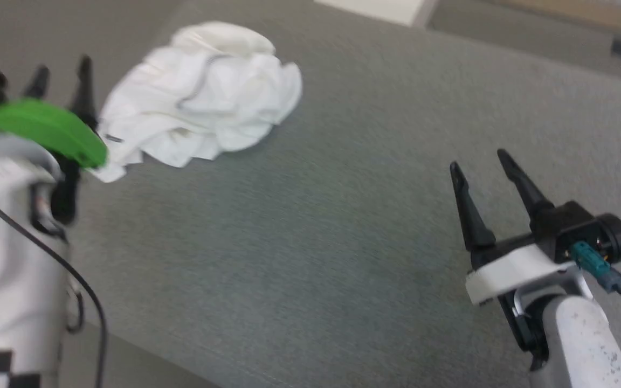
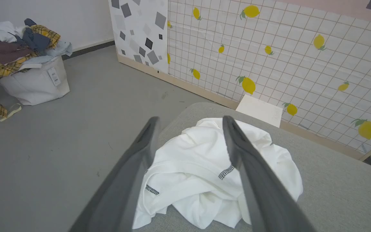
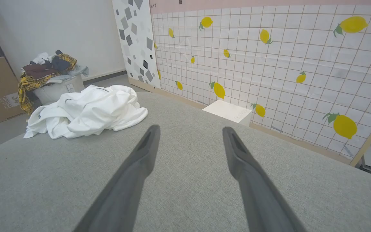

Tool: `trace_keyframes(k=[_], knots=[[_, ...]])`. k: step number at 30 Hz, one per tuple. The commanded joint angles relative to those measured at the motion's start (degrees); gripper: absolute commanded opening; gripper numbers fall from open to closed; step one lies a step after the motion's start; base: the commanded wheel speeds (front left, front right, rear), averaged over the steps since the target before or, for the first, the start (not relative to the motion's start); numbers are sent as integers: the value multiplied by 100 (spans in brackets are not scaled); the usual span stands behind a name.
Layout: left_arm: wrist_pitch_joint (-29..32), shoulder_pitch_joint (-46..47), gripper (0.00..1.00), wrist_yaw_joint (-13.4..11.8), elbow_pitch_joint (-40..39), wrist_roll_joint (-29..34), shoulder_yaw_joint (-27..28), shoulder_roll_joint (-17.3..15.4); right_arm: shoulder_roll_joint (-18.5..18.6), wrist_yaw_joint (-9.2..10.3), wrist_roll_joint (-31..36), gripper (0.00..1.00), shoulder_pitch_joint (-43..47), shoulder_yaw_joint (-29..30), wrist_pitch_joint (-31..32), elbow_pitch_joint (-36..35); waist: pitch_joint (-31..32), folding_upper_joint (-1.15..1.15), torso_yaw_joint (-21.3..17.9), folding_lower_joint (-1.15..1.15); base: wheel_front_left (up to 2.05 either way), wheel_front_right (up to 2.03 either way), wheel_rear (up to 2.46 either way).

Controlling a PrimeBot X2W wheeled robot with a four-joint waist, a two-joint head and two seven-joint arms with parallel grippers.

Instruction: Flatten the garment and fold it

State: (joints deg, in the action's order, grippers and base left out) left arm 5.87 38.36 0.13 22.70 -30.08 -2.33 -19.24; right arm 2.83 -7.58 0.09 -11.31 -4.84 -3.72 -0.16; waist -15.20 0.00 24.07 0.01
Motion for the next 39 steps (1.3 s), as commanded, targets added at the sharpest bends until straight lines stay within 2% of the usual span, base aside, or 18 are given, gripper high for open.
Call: trace_keyframes(k=[1,5,9,13,23,25,26,29,35,39], knots=[[172,259,100,93,115,-164,47,-46,5,9,55,100,-155,-22,-30,-32,-1374,0,-1092,-1,0,0,0],[904,711,100,283,389,-530,176,-340,5,9,51,100,-441,-120,-150,-3,-1846,0,-1462,-1,0,0,0],[1648,912,100,195,596,-730,263,-612,5,9,-35,100,-628,-148,-301,64,-2192,0,-1707,-1,0,0,0],[2296,868,100,-43,798,-990,405,-700,5,9,-105,100,-767,-192,-453,186,-2421,0,-1871,-1,0,0,0],[3524,235,100,-796,868,-1483,608,-548,5,9,-245,100,-936,-175,-702,479,-2534,0,-2019,-1,0,0,0],[3643,123,47,-883,821,-1452,582,-596,5,9,-261,100,-947,-157,-732,536,-2478,0,-2021,-1,0,0,0],[3553,88,0,-889,747,-1393,584,-652,5,9,-267,100,-948,-141,-746,563,-2436,0,-2017,-1,0,0,0],[2705,75,0,-877,538,-989,621,-894,5,9,-281,100,-929,-100,-783,647,-2247,0,-1995,-1,0,0,0],[62,239,0,-1010,331,142,631,-1271,5,9,-372,100,-726,-19,-884,914,-1373,0,-1942,-1,0,0,0],[-959,398,0,-928,297,600,445,-1411,5,9,-480,100,-471,80,-937,1114,-624,0,-1958,-1,0,0,0]])
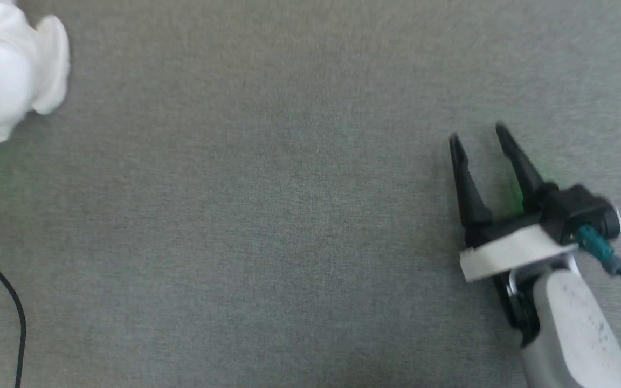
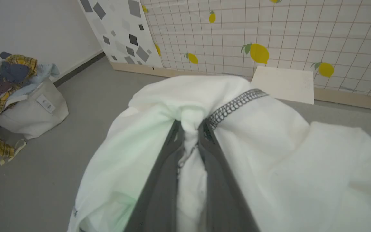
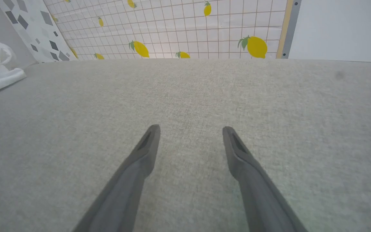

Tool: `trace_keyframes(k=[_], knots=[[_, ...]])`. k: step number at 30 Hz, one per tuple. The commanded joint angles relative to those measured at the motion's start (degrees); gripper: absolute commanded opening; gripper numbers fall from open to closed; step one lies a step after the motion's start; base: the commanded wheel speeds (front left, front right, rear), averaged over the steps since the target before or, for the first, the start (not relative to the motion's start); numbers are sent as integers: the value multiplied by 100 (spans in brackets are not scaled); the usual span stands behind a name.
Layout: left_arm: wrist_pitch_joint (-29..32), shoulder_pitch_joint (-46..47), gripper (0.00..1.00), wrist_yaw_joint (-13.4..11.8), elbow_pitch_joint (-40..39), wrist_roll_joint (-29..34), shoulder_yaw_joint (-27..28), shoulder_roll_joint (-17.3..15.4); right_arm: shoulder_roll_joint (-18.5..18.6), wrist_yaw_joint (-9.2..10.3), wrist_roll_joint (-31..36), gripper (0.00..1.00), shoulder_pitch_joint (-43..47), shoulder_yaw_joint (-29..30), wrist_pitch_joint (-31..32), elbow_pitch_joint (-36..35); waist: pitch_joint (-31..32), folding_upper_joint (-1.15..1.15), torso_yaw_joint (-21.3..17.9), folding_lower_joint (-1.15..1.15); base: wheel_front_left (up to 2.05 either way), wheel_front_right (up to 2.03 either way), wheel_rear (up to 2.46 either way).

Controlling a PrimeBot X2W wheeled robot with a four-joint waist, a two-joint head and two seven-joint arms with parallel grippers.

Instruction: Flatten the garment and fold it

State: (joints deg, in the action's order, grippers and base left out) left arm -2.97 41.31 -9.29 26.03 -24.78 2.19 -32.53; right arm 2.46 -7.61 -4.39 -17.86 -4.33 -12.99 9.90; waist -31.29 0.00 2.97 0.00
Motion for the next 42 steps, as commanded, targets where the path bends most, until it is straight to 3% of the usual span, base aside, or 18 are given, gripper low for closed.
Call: trace_keyframes(k=[1,5,11,20,27,31,41,42], knots=[[-219,135,0,44,-48,150,-61,-110,42,12,-55,100,251,47,-19,149,1166,0,137,0,0,0,0],[-574,321,0,217,-252,447,-386,-167,42,12,-149,100,595,166,-40,279,1868,0,45,0,0,0,0],[-452,771,0,492,-719,642,-980,90,42,12,-196,100,1032,318,16,312,2591,0,-192,0,0,0,0],[-74,1151,0,905,-1115,380,-1834,1123,42,12,-192,100,1403,397,232,94,3077,0,-786,0,0,0,0],[249,1073,0,1088,-951,111,-2449,1962,42,12,-171,100,1535,407,414,-150,3008,0,-1249,0,0,0,0],[904,515,0,1143,-196,-118,-2940,2417,42,12,-219,100,1548,410,488,-268,2797,0,-1484,0,0,0,0],[2861,-706,0,1202,1376,-615,-3654,2737,42,12,-321,100,1449,371,464,-295,2488,0,-1690,0,0,0,0],[2944,-770,42,1190,1416,-662,-3673,2760,42,12,-329,100,1444,375,457,-283,2469,0,-1670,0,0,0,0]])
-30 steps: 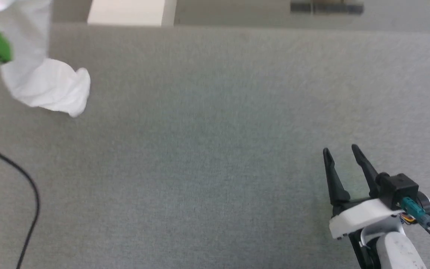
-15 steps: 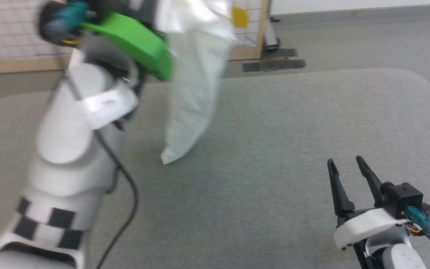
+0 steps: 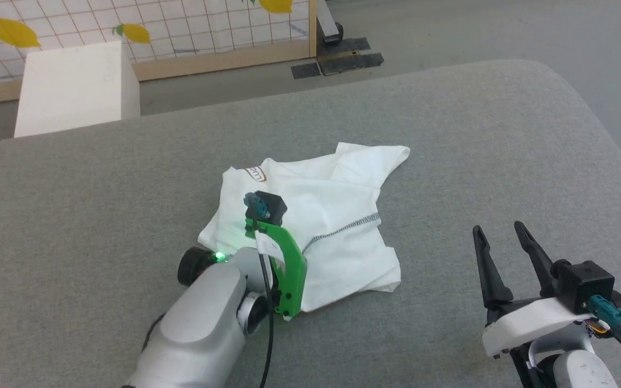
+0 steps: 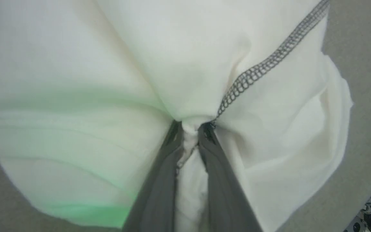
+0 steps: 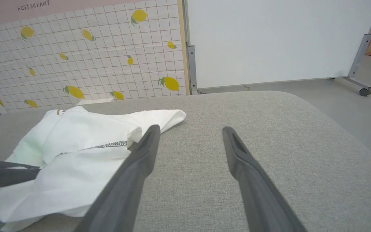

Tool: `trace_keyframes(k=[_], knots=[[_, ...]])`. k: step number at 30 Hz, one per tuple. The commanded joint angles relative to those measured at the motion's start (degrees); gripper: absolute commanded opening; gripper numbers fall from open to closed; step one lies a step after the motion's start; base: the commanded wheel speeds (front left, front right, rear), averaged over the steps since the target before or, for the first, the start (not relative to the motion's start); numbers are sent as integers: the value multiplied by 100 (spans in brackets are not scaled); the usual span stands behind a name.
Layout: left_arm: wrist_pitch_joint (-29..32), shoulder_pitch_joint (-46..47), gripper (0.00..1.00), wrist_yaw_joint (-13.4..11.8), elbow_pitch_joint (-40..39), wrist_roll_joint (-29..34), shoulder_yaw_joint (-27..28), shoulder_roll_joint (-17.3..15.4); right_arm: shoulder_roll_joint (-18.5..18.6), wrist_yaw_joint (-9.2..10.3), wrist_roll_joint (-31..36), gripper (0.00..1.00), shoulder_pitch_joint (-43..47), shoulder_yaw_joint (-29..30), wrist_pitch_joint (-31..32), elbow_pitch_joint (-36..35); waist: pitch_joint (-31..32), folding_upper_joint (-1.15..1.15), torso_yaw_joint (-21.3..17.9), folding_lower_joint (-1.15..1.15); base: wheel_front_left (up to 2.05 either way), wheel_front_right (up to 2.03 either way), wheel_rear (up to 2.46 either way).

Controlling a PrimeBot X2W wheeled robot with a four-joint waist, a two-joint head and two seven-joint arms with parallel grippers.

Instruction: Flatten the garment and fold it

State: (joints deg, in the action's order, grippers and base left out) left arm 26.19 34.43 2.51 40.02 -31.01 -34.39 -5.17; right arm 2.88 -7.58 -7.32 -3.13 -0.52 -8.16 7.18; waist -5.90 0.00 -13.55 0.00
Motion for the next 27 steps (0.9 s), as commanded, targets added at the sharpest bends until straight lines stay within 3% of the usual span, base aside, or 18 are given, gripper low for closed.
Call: trace_keyframes(k=[1,2,5,10,14,16,22,27], knots=[[62,-124,95,-7,30,-85,-10,42,-1,9,-42,100,-35,-2,-30,2,-80,0,4,0,0,0,0],[47,-163,100,-22,10,-137,7,63,-1,9,-44,100,-39,9,-35,14,-88,0,44,0,0,0,0],[-311,-213,100,-89,-177,-187,109,85,-1,9,-43,100,-44,12,-37,34,-67,0,161,0,0,0,0],[-1918,-349,100,-152,-908,-183,563,-1,-1,9,-3,100,-53,55,-29,5,37,0,421,0,0,0,0],[-3366,-624,100,-324,-1476,-85,1021,-190,-1,9,54,100,-20,94,29,-88,135,0,653,0,0,0,0],[-3816,-825,100,-409,-1680,-74,1233,-286,-1,9,83,100,9,110,64,-140,176,0,765,0,0,0,0],[-4109,-1537,100,-524,-2265,115,1823,-563,-1,9,124,100,40,125,227,-296,190,0,1050,0,0,0,0],[-4116,-2184,100,-435,-2845,483,2334,-501,-1,9,90,100,-44,80,858,-182,80,0,1234,0,0,0,0]])
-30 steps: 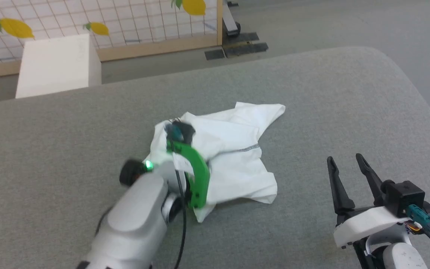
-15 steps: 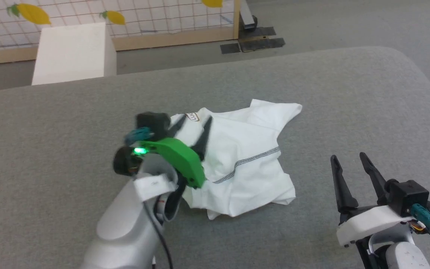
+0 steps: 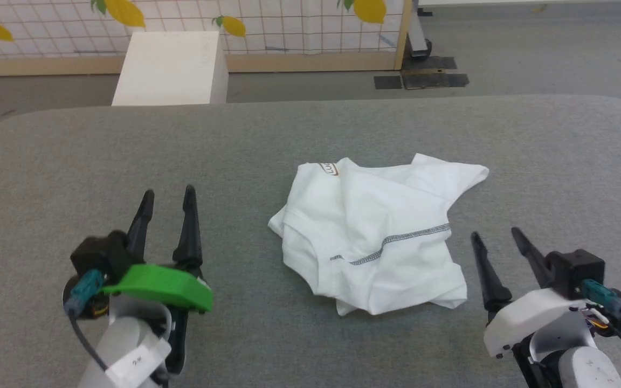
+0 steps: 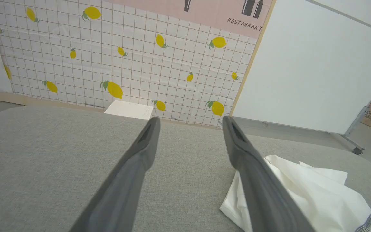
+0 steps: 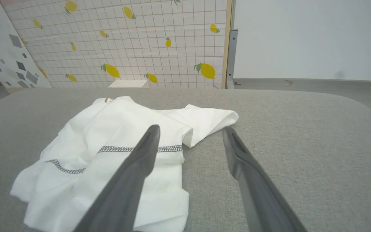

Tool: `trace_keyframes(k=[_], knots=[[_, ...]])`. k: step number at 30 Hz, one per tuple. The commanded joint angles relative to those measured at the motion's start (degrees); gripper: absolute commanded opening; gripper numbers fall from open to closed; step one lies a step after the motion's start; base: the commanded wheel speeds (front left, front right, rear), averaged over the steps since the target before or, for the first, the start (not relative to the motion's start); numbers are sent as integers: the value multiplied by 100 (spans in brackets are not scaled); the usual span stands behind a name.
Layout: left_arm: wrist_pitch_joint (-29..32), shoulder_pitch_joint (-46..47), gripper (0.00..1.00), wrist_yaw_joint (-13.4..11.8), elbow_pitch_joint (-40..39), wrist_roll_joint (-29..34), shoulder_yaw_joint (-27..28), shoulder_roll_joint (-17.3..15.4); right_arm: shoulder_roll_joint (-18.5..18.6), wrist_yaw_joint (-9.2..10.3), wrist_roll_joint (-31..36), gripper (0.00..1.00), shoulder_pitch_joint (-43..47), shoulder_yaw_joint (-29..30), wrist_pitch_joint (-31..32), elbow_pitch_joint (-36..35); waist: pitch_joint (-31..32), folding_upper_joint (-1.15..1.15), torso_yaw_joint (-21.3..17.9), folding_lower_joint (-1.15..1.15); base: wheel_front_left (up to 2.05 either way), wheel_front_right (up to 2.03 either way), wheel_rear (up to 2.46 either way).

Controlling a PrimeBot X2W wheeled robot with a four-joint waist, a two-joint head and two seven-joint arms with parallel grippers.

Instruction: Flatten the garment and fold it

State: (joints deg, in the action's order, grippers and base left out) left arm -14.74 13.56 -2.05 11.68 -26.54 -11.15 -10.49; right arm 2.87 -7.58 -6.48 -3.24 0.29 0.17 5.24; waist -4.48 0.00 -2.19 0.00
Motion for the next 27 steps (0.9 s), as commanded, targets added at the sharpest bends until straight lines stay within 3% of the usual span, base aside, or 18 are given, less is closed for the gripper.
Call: trace_keyframes(k=[1,10,17,19,27], knots=[[-24,-218,100,59,-94,117,109,74,0,9,-13,100,-67,3,249,75,-92,0,133,0,0,0,0],[-25,-613,100,355,-403,555,716,533,0,9,91,100,-414,51,2426,574,-404,0,458,0,0,0,0],[-25,-588,100,560,-392,726,961,697,0,9,220,100,-551,-65,3680,773,-558,0,584,0,0,0,0],[-25,-592,100,623,-364,759,1029,729,0,9,177,0,-607,-85,3806,675,-554,0,594,0,0,0,0],[-26,-708,100,722,-289,828,1111,757,0,9,195,0,-776,706,2299,-216,-246,0,541,0,0,0,0]])
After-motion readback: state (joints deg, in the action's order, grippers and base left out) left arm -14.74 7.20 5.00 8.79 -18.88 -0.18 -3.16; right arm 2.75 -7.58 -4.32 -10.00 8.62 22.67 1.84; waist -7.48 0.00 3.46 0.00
